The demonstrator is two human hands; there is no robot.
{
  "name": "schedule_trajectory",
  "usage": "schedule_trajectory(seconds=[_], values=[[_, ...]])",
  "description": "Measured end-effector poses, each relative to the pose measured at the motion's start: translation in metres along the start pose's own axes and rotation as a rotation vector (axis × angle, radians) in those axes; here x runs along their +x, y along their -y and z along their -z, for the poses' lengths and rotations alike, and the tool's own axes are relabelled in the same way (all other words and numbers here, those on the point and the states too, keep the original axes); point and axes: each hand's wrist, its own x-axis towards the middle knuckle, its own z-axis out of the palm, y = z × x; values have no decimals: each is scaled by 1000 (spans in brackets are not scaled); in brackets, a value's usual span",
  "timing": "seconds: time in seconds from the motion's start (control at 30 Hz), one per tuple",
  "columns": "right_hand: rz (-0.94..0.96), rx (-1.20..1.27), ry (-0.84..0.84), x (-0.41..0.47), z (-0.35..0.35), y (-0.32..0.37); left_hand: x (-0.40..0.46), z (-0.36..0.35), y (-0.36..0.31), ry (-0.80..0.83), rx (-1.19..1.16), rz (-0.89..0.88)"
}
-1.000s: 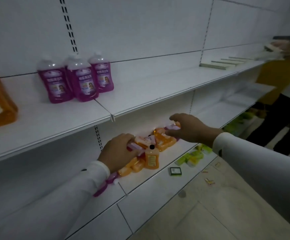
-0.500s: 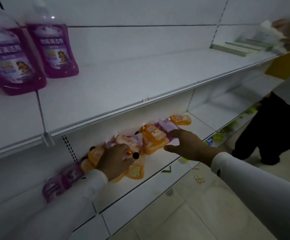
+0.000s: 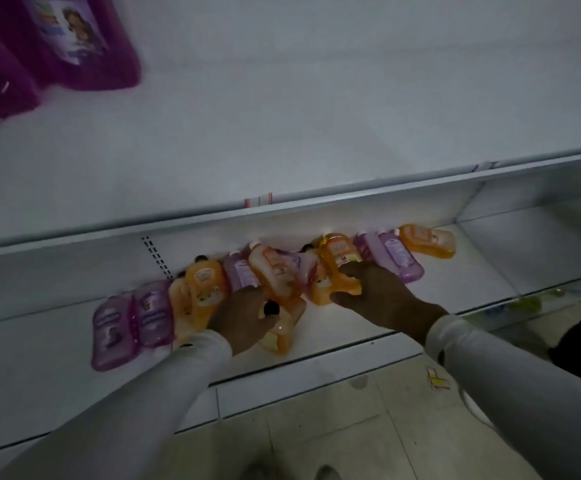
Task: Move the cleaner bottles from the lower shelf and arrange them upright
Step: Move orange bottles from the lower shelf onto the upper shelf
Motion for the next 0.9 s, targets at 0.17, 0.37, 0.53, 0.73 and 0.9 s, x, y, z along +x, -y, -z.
schedule_trajectory(seconds=[0.17, 0.37, 0.53, 0.73, 0.9], values=[[9, 7, 71, 19, -11, -44, 9, -23, -7, -56, 4, 170], [-11, 1, 160, 29, -30, -69, 21, -37, -11, -86, 90, 232], [24, -11, 143, 37, -38, -63, 22, -37, -8, -25, 138, 170], [45, 37, 161, 39, -45, -47, 14, -28, 18, 46, 127, -2], [75, 69, 178, 40, -60, -33, 0, -40, 32, -35, -17, 31]])
